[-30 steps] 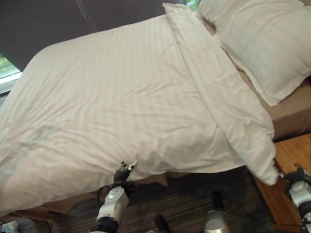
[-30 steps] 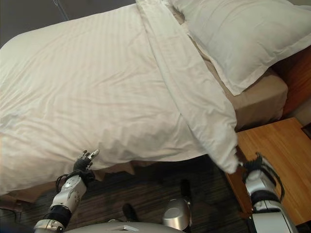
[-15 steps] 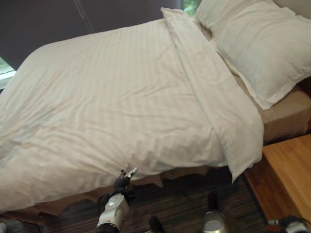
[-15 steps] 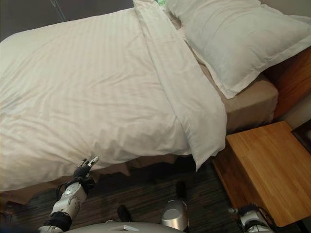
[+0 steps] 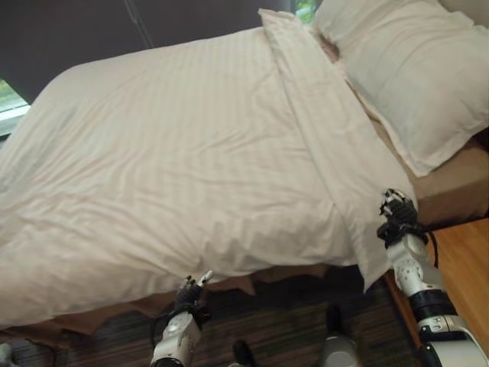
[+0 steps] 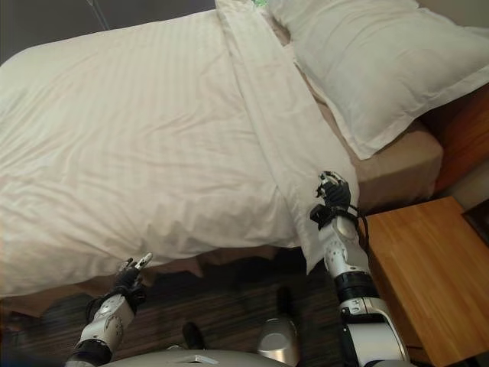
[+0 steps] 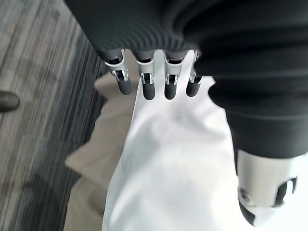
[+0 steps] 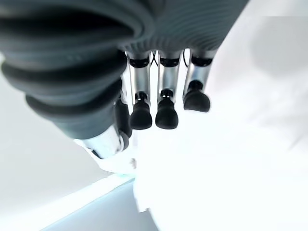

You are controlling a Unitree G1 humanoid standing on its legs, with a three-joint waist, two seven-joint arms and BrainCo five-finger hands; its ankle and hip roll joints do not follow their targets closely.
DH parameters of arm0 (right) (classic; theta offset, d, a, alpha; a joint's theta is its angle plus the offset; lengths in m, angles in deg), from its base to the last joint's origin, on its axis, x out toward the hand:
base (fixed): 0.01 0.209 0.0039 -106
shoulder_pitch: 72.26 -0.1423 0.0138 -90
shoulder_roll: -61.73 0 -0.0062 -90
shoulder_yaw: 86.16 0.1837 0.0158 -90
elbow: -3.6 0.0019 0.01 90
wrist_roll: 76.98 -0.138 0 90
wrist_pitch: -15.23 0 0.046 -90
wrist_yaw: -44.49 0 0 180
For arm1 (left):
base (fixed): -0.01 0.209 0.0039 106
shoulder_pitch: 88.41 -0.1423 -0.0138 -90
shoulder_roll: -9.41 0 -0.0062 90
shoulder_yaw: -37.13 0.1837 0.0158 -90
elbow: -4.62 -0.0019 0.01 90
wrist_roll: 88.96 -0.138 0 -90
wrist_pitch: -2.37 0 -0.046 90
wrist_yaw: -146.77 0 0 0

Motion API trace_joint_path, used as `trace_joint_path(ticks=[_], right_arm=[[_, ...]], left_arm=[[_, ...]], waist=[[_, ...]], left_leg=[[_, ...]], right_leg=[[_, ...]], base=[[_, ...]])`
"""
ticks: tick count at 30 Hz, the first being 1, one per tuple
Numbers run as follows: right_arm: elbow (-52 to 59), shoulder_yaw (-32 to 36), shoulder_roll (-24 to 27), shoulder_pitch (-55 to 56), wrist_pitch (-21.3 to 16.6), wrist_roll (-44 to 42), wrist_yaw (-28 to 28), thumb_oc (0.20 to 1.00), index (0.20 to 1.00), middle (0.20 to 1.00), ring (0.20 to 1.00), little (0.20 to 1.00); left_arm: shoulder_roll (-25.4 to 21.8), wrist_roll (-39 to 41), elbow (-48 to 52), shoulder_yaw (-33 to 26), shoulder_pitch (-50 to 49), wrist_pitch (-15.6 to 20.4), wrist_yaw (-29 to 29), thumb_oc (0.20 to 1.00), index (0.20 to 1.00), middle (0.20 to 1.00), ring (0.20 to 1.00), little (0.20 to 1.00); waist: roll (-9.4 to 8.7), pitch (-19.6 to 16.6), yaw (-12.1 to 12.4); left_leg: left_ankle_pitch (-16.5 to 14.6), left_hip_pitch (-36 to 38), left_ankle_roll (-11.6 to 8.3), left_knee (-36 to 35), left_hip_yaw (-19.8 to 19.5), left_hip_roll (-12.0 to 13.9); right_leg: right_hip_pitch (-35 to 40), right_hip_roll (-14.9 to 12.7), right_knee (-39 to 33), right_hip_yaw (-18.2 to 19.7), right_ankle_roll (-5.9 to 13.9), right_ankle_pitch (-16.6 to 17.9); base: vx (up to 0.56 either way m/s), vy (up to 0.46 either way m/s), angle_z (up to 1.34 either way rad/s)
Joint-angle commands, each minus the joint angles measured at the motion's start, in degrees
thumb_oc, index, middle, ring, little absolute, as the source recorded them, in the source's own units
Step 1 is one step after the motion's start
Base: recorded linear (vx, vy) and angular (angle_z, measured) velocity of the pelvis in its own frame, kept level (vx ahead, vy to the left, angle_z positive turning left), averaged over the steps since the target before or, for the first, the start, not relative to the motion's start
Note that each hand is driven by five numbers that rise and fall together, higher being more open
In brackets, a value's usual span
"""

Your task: Making the bed.

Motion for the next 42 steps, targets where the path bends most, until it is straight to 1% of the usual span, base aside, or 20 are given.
trace_joint_path(ticks=[1, 7, 9, 10, 11, 13, 14, 17, 18, 20, 22, 24, 26, 28, 29, 30, 32, 36, 40, 42], right_arm=[[-1.3, 3.0, 3.1, -15.3, -7.6, -6.4, 0.4, 0.200, 0.200, 0.200, 0.200, 0.200], [-6.1, 2.3, 8.2, -25.1, -8.9, -7.9, 1.6, 0.200, 0.200, 0.200, 0.200, 0.200], [-9.8, 1.1, 9.3, -26.2, -7.5, -7.2, 1.3, 0.200, 0.200, 0.200, 0.200, 0.200], [-10.2, 1.0, 9.5, -26.6, -7.5, -7.3, 1.1, 0.200, 0.200, 0.200, 0.200, 0.200], [-14.0, -0.8, 10.1, -26.5, -5.2, -5.2, 0.5, 0.200, 0.200, 0.200, 0.200, 0.200], [-17.0, 0.1, 7.6, -23.6, -4.4, -6.1, -0.3, 0.200, 0.200, 0.200, 0.200, 0.200], [-17.0, 0.1, 7.6, -23.5, -4.4, -6.1, -0.3, 0.200, 0.200, 0.200, 0.200, 0.200], [-20.2, 1.8, 3.0, -16.4, -3.2, -6.8, -1.7, 0.200, 0.200, 0.200, 0.200, 0.200], [-21.2, 2.5, 0.1, -11.1, -2.7, -7.0, -2.6, 0.200, 0.200, 0.200, 0.200, 0.200], [-20.9, 2.6, 0.0, -10.6, -2.7, -6.9, -2.7, 0.200, 0.200, 0.200, 0.200, 0.200], [-21.9, 5.3, -2.8, -2.5, -1.8, -6.6, -3.7, 0.200, 0.200, 0.200, 0.200, 0.200], [-23.7, 6.8, -3.2, 2.0, -0.7, -5.6, -4.5, 0.200, 0.200, 0.200, 0.200, 0.200], [-24.5, 6.9, -3.3, 3.2, -0.1, -5.0, -4.9, 0.200, 0.200, 0.200, 0.200, 0.200], [-26.6, 5.7, -2.6, 6.7, 1.9, 0.3, -6.1, 0.200, 0.200, 0.200, 0.200, 0.200], [-25.1, 3.6, -1.8, 9.6, 2.9, 5.9, -6.6, 0.740, 0.740, 0.740, 0.740, 0.740], [-23.7, 2.2, -1.8, 11.4, 3.0, 8.7, -6.9, 1.000, 1.000, 1.000, 1.000, 1.000], [-15.4, -4.1, -0.6, 16.4, 3.3, 20.4, -8.5, 1.000, 1.000, 1.000, 1.000, 1.000], [-5.3, -12.1, 1.2, 18.7, 3.3, 34.0, -9.6, 1.000, 1.000, 1.000, 1.000, 1.000], [-1.6, -15.3, 0.1, 17.9, 2.8, 37.1, -10.4, 1.000, 1.000, 1.000, 1.000, 1.000], [0.4, -16.8, -0.4, 18.0, 2.3, 37.8, -10.7, 1.000, 1.000, 1.000, 1.000, 1.000]], left_arm=[[-5.9, 3.8, 0.7, 0.8, 9.0, 4.7, 0.9, 1.000, 1.000, 1.000, 1.000, 1.000], [-6.8, 5.5, -1.1, 2.6, 11.3, 6.3, 0.6, 1.000, 1.000, 1.000, 1.000, 1.000], [-7.2, 6.0, -1.5, 3.0, 11.5, 6.5, 0.2, 1.000, 1.000, 1.000, 1.000, 1.000], [-7.1, 6.0, -1.6, 2.9, 11.6, 6.5, 0.1, 1.000, 1.000, 1.000, 1.000, 1.000], [-7.1, 5.8, -2.6, 3.6, 13.2, 6.7, 0.1, 1.000, 1.000, 1.000, 1.000, 1.000], [-6.6, 6.8, -4.2, 4.2, 15.7, 7.1, 0.2, 1.000, 1.000, 1.000, 1.000, 1.000], [-6.6, 6.8, -4.3, 4.3, 15.8, 7.1, 0.2, 1.000, 1.000, 1.000, 1.000, 1.000], [-5.0, 6.5, -6.3, 5.1, 18.2, 6.6, 0.2, 1.000, 1.000, 1.000, 1.000, 1.000], [-4.0, 5.7, -7.2, 5.4, 18.8, 6.5, 0.2, 1.000, 1.000, 1.000, 1.000, 1.000], [-4.0, 5.7, -7.2, 5.6, 18.6, 6.6, 0.2, 1.000, 1.000, 1.000, 1.000, 1.000], [-2.4, 6.0, -7.5, 4.1, 16.8, 6.3, 0.0, 1.000, 1.000, 1.000, 1.000, 1.000], [-1.6, 7.0, -7.6, 3.1, 15.0, 5.8, -0.8, 1.000, 1.000, 1.000, 1.000, 1.000], [-1.4, 7.1, -7.9, 2.9, 14.5, 5.5, -1.2, 1.000, 1.000, 1.000, 1.000, 1.000], [-1.3, 6.7, -8.2, 2.4, 13.2, 4.9, -1.9, 1.000, 1.000, 1.000, 1.000, 1.000], [-1.1, 5.6, -8.0, 2.4, 12.1, 4.3, -2.4, 1.000, 1.000, 1.000, 1.000, 1.000], [-1.0, 4.6, -7.6, 2.4, 11.3, 4.1, -2.4, 1.000, 1.000, 1.000, 1.000, 1.000], [-0.5, 1.7, -4.0, 2.6, 6.2, 3.6, -3.0, 1.000, 1.000, 1.000, 1.000, 1.000], [0.6, -1.9, 2.4, 6.5, 2.3, 2.6, -6.0, 1.000, 1.000, 1.000, 1.000, 1.000], [0.9, -3.8, 9.2, 10.5, 1.6, 2.7, -7.9, 1.000, 1.000, 1.000, 1.000, 1.000], [-0.7, -6.3, 13.8, 12.5, 2.0, 3.1, -8.6, 1.000, 1.000, 1.000, 1.000, 1.000]], waist=[[-1.23, 6.7, 1.0], [4.60, 10.1, 0.1], [6.39, 10.9, -0.2], [6.54, 10.7, -0.1], [8.10, 11.6, -0.7], [9.95, 11.6, -1.7], [9.92, 11.5, -1.6], [10.24, 11.4, -3.2], [9.78, 11.0, -4.1], [9.72, 10.9, -4.1], [8.41, 9.8, -5.2], [6.53, 8.7, -5.8], [5.88, 8.2, -5.9], [3.99, 7.3, -6.0], [2.35, 6.4, -5.9], [1.33, 5.9, -5.9], [-2.09, 4.0, -5.2], [-5.91, 1.2, -4.9], [-7.66, -0.6, -5.2], [-8.11, -1.2, -5.3]], left_leg=[[-6.4, 6.1, -2.70, 1.6, -0.9, -3.1], [-5.5, -0.2, -2.73, 3.5, -1.0, -4.2], [-5.3, -1.7, -2.60, 3.8, -0.7, -4.4], [-5.4, -2.0, -2.59, 3.9, -0.5, -4.4], [-5.5, -3.4, -2.39, 4.3, -0.1, -5.0], [-6.1, -4.2, -2.28, 4.5, 0.8, -5.1], [-6.2, -4.3, -2.27, 4.5, 0.9, -5.2], [-6.2, -4.0, -2.22, 4.5, 1.1, -5.4], [-6.5, -3.3, -2.24, 4.5, 1.1, -5.6], [-6.6, -3.1, -2.22, 4.4, 1.0, -5.6], [-7.6, -1.6, -2.02, 4.4, 0.8, -5.6], [-7.7, -0.2, -1.90, 4.3, 0.8, -5.6], [-7.8, 0.2, -1.86, 4.3, 0.8, -5.6], [-8.0, 2.1, -1.85, 4.1, 0.6, -5.3], [-8.2, 3.8, -1.72, 3.8, 0.5, -5.1], [-7.9, 4.4, -1.71, 3.7, 0.6, -5.1], [-7.7, 6.9, -1.56, 2.8, 0.1, -4.5], [-7.1, 9.7, -1.51, 1.5, -0.6, -3.8], [-7.2, 11.3, -1.39, 1.0, -1.3, -3.5], [-7.6, 12.4, -1.33, 0.9, -1.6, -3.2]], right_leg=[[-8.6, -2.9, 2.1, 0.4, 1.45, 2.5], [-14.0, -4.1, 2.4, 2.7, 1.25, 2.9], [-15.9, -4.3, 2.7, 3.6, 1.21, 3.0], [-16.4, -4.2, 2.9, 3.8, 1.20, 2.9], [-18.8, -4.4, 3.5, 5.1, 1.26, 3.1], [-20.3, -4.4, 3.6, 6.3, 1.70, 3.0], [-20.4, -4.4, 3.6, 6.3, 1.71, 3.0], [-20.4, -4.6, 3.7, 7.1, 1.60, 3.3], [-19.7, -4.8, 3.6, 7.1, 1.63, 3.4], [-19.4, -4.8, 3.6, 7.0, 1.68, 3.3], [-18.0, -4.6, 3.4, 6.6, 1.99, 3.0], [-16.7, -4.5, 3.3, 6.3, 2.01, 3.1], [-16.3, -4.5, 3.3, 6.2, 2.00, 3.2], [-14.2, -4.2, 3.1, 5.4, 2.15, 3.2], [-12.2, -3.9, 2.8, 4.9, 2.23, 3.1], [-11.8, -3.7, 2.7, 4.7, 2.12, 3.4], [-8.9, -2.8, 2.5, 3.5, 2.30, 3.7], [-5.8, -2.1, 2.5, 2.7, 2.35, 4.2], [-4.0, -2.0, 2.8, 2.1, 2.75, 4.8], [-2.7, -1.9, 3.2, 1.8, 3.03, 4.9]], base=[[-0.08, 0.023, -0.02], [-0.07, 0.032, 0.08], [-0.05, 0.047, -0.04], [-0.06, 0.069, -0.20], [-0.04, 0.076, -0.24], [0.00, 0.104, -0.34], [0.04, 0.080, -0.33], [0.02, 0.021, -0.17], [0.02, 0.011, -0.05], [0.02, 0.002, 0.03], [0.06, 0.002, 0.06], [0.02, -0.004, 0.00], [0.00, 0.000, 0.00], [0.03, -0.004, 0.03], [0.02, -0.011, 0.07], [0.02, -0.017, 0.14], [-0.02, -0.004, 0.04], [-0.04, -0.008, 0.05], [-0.04, 0.016, 0.16], [-0.03, 0.047, 0.03]])
